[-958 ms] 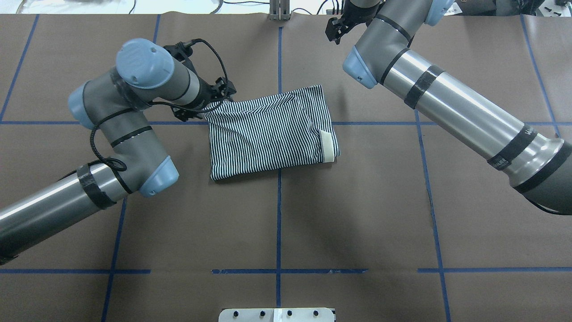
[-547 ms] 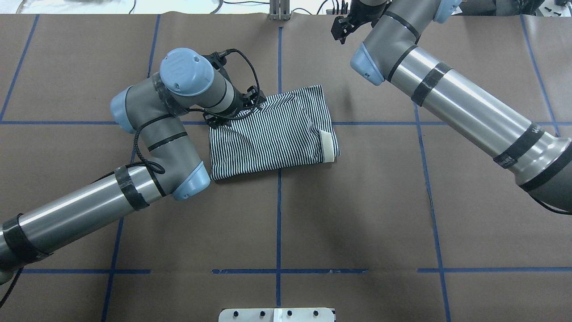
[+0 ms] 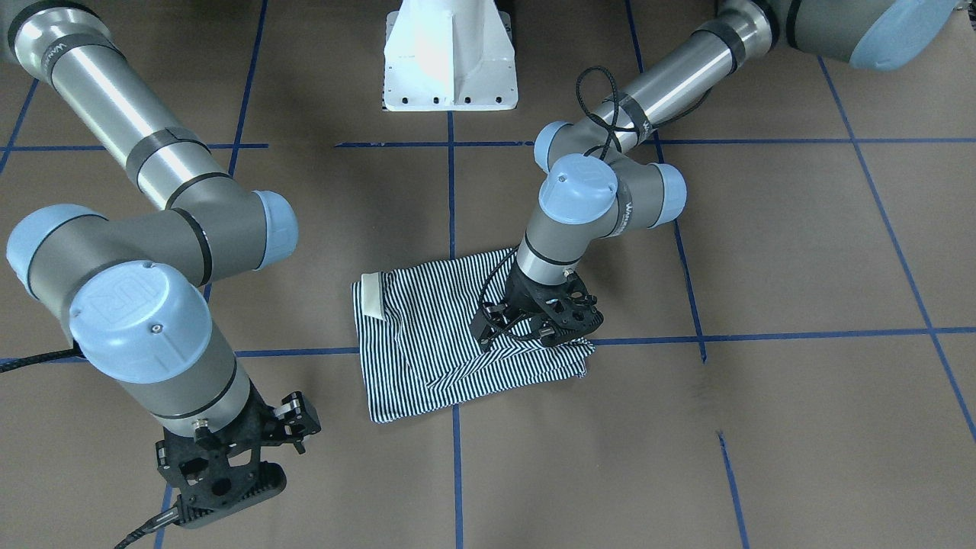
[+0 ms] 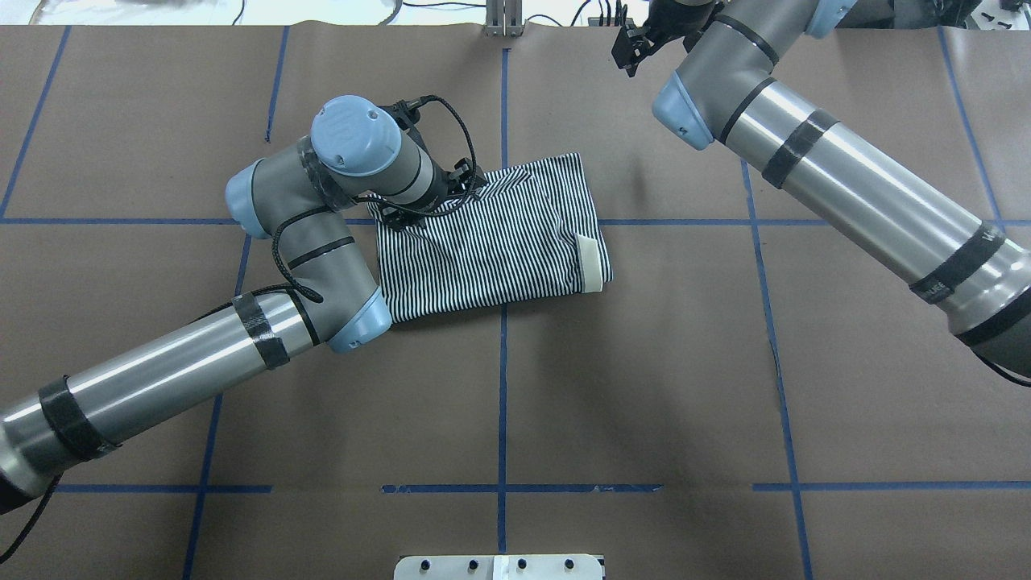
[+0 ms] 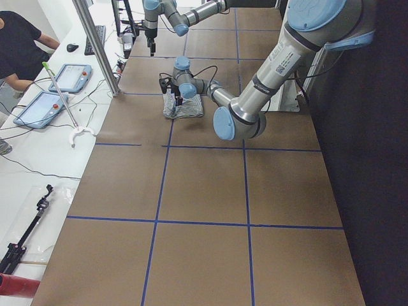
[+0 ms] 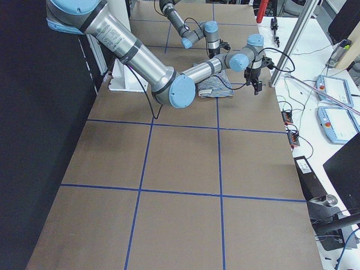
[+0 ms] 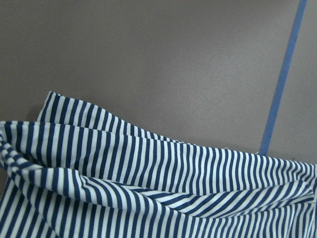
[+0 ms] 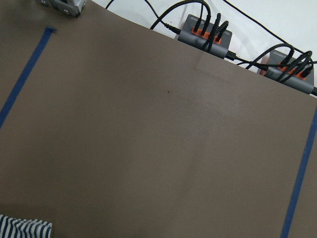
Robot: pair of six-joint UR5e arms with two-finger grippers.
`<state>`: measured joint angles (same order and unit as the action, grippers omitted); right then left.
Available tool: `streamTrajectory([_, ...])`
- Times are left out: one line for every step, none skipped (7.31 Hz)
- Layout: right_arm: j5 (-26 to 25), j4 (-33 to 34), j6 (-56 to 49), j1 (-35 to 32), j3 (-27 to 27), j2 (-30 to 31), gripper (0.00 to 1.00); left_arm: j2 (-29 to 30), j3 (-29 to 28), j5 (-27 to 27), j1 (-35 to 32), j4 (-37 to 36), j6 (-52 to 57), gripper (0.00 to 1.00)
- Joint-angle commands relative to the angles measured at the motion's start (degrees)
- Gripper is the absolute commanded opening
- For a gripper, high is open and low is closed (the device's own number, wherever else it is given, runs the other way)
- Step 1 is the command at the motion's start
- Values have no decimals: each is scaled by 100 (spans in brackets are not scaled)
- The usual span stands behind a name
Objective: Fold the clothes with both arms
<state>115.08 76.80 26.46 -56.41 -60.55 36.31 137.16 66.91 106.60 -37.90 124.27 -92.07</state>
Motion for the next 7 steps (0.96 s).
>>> streamTrajectory([94, -7, -27, -89, -141, 149, 100, 21, -160, -17, -77, 212, 48, 100])
streamTrajectory([94, -25, -27, -89, -176, 184, 100, 21, -178, -113, -156, 221, 197, 100])
streamTrajectory([181, -7, -18, -116, -272, 210, 100, 30, -265, -392, -174, 264, 442, 100])
streamTrajectory([364, 2, -18, -125, -299, 236, 100, 65, -483, -456, -235, 456, 618, 100])
streamTrajectory([392, 2, -9, -125, -386, 315, 100, 74, -703, -552, -271, 745, 785, 100])
streamTrajectory([401, -7, -18, -151, -422, 368, 100, 118, -784, -666, -271, 783, 952, 100])
streamTrajectory([454, 36, -9, -229, -431, 369, 100, 214, -784, -659, -332, 783, 989, 100])
